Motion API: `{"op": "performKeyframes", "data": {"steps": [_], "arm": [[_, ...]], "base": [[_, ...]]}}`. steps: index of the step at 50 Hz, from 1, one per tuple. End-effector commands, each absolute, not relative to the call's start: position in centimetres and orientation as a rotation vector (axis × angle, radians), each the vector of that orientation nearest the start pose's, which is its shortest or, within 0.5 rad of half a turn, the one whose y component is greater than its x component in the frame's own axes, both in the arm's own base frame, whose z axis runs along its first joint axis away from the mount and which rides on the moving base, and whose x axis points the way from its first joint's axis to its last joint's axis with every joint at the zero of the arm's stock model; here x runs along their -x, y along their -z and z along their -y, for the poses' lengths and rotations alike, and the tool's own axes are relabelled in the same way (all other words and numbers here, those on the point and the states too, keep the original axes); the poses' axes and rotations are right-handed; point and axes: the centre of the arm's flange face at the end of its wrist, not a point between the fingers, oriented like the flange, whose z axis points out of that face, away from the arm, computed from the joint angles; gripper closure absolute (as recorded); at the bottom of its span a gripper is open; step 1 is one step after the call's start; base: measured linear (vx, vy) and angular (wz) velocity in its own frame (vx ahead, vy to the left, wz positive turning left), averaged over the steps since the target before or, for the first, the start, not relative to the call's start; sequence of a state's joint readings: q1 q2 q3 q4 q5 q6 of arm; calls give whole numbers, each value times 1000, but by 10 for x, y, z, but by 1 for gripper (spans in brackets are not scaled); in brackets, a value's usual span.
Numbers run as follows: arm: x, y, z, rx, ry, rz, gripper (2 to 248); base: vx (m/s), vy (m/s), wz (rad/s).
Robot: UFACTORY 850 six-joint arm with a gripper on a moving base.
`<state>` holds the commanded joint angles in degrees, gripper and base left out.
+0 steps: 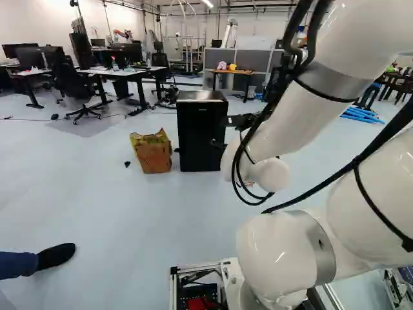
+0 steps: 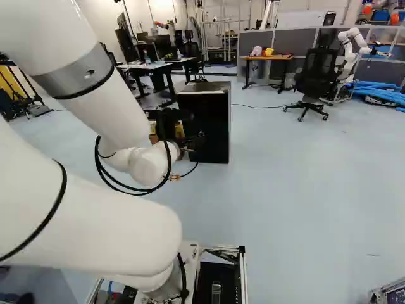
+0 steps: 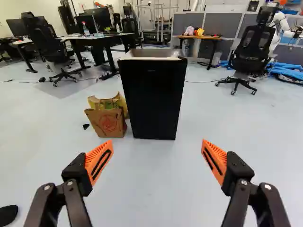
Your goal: Grab a drink from the fridge
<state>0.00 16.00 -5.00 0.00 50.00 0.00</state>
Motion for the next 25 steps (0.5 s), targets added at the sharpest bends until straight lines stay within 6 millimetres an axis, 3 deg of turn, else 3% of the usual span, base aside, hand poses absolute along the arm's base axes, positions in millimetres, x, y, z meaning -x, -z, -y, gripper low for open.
{"op": "performKeyframes", "data": {"steps": [25], "arm": [[-270,-366,0,2558,1824,0,3]], "base": [[50,35,-9]]}}
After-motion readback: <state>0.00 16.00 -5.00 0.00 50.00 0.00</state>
